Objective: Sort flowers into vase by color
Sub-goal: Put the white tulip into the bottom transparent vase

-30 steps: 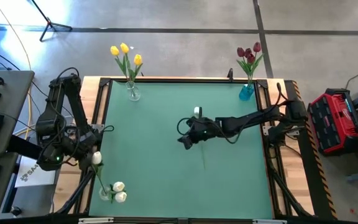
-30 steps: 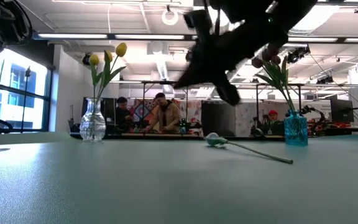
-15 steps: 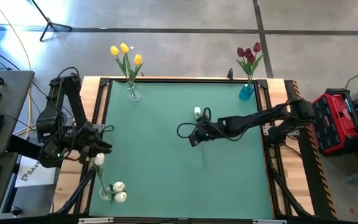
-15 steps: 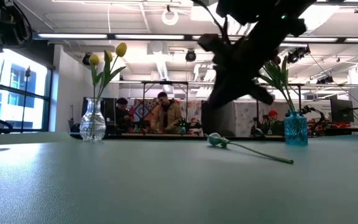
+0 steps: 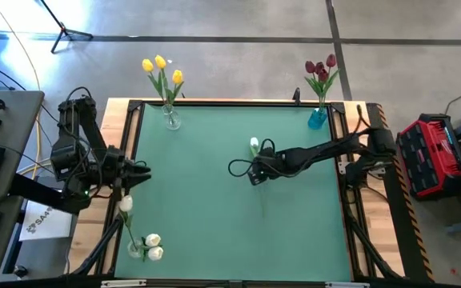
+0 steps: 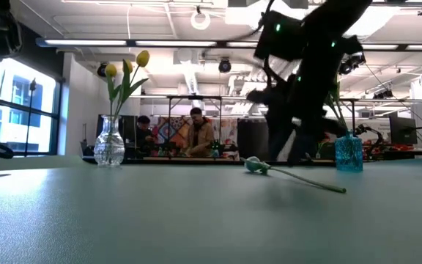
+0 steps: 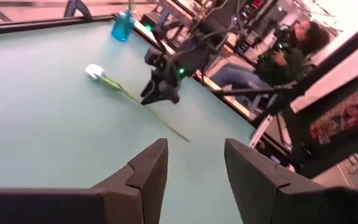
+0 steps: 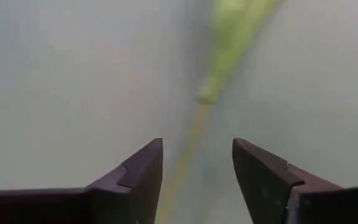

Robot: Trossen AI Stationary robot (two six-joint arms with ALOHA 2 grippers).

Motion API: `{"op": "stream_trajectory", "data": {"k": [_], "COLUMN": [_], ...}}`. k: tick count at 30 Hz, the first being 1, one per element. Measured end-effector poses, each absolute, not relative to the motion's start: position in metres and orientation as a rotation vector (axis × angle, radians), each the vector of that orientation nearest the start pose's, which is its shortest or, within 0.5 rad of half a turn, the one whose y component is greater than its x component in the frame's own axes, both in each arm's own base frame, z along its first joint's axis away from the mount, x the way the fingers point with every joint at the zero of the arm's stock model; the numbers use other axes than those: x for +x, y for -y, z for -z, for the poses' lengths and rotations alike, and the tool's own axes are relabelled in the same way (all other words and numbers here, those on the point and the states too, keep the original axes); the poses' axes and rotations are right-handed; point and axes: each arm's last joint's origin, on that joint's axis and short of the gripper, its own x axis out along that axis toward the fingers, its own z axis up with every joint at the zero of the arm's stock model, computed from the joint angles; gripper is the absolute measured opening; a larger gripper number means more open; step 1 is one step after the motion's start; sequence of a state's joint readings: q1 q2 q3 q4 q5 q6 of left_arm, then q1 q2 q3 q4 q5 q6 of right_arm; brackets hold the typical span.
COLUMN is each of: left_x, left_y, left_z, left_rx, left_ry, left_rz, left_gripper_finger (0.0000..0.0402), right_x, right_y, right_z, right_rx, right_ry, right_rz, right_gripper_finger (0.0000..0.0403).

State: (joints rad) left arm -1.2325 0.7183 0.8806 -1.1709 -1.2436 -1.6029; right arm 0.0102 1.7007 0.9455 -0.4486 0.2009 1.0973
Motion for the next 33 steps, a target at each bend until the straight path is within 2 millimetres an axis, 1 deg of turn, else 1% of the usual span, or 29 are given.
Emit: {"op": "stream_trajectory", "data": {"k": [3,6,10,12,15,16,17,19,22,24,27,30,33], "left_x": [0.059,0.061,0.063,0.065,0.066,0.066,0.066,0.066,0.067,0.068,0.069,0.070,0.074], "left_y": [0.078,0.076,0.074,0.074,0.074,0.074,0.073,0.073,0.073,0.072,0.072,0.072,0.075], "left_z": [-0.311,-0.311,-0.311,-0.311,-0.311,-0.311,-0.311,-0.311,-0.311,-0.311,-0.312,-0.312,-0.313], "left_rx": [-0.637,-0.610,-0.604,-0.604,-0.614,-0.614,-0.614,-0.615,-0.616,-0.619,-0.632,-0.642,-0.597], "left_ry": [-0.209,-0.205,-0.197,-0.193,-0.188,-0.187,-0.187,-0.185,-0.183,-0.180,-0.178,-0.173,-0.168], "left_rz": [-0.261,-0.281,-0.312,-0.326,-0.336,-0.339,-0.341,-0.343,-0.351,-0.360,-0.369,-0.378,-0.379], "left_gripper_finger": [0.0146,0.0146,0.0146,0.0146,0.0146,0.0146,0.0146,0.0146,0.0146,0.0146,0.0146,0.0146,0.0153], "right_x": [0.309,0.314,0.320,0.322,0.324,0.327,0.329,0.334,0.346,0.356,0.369,0.376,0.380], "right_y": [0.009,0.013,0.017,0.019,0.020,0.020,0.019,0.019,0.015,0.010,0.002,-0.006,-0.008], "right_z": [-0.143,-0.137,-0.137,-0.138,-0.139,-0.140,-0.141,-0.144,-0.153,-0.164,-0.185,-0.208,-0.225], "right_rx": [0.874,0.878,0.901,0.901,0.892,0.891,0.891,0.905,0.932,0.928,0.893,0.824,0.778], "right_ry": [-0.985,-0.985,-0.962,-0.952,-0.948,-0.938,-0.924,-0.879,-0.765,-0.645,-0.428,-0.210,-0.079], "right_rz": [0.831,0.793,0.729,0.701,0.657,0.627,0.595,0.534,0.421,0.320,0.154,0.020,-0.056], "right_gripper_finger": [0.0178,0.0158,0.0113,0.0082,0.0026,0.0013,0.0008,0.0011,0.0004,0.0004,0.0002,0.0002,0.0001]}}
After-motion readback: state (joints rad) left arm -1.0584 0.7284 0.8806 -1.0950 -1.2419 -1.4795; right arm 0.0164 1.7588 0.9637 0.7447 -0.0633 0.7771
